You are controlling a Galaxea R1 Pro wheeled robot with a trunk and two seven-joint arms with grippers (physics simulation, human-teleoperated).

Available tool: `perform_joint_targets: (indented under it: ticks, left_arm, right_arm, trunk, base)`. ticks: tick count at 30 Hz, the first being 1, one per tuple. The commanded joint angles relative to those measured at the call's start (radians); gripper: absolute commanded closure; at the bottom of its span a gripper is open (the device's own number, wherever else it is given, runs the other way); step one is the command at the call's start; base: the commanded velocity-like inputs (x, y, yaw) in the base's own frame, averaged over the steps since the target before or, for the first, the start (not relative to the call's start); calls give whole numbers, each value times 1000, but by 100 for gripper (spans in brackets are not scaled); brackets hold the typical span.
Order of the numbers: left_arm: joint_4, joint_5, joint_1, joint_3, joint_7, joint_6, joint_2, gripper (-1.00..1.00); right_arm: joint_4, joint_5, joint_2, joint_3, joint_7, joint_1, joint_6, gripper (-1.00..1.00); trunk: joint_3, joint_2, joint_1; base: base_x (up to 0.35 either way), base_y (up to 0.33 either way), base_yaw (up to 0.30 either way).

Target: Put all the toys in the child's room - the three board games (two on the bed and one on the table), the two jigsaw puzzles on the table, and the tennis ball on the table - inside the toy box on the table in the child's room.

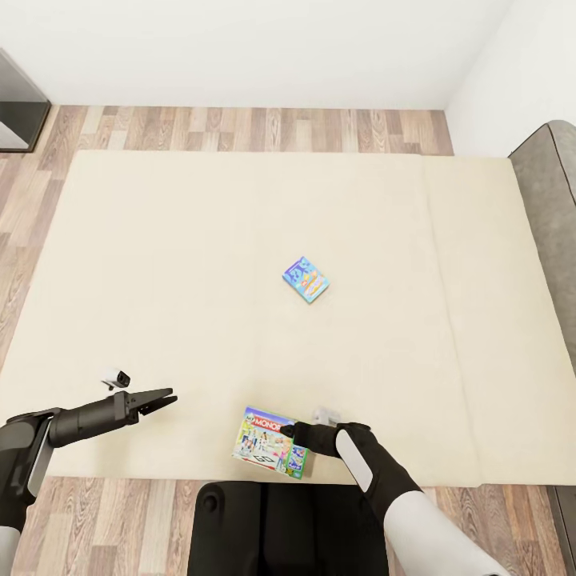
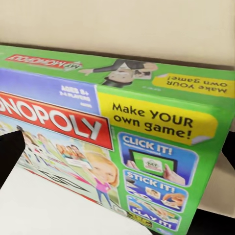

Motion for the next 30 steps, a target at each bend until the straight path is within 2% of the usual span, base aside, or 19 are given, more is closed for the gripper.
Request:
perform_joint_targets:
  ticks: [1,10,25,30]
  left_arm:
    - [0,-1,0,0,-4,11,0,-100]
    - [0,-1,0,0,-4,11,0,-100]
    - [0,-1,0,1,-4,11,0,-100]
    - [0,-1,0,1,-4,11,0,-100]
  right_arm:
    - [-1,2,0,0,2,0,4,-100]
    - [-1,1,0,0,2,0,4,-100]
    - [-1,2,0,0,2,0,4,-100]
    - [-1,1,0,0,-1,0,7,-100]
  trunk:
    - [-1,-1,1]
    - [-1,-1,1]
    - [-1,-1,1]
    - [-1,-1,1]
  base:
    - [0,0,0]
    - [0,24,0]
    - [0,189,0]
    - [0,68,0]
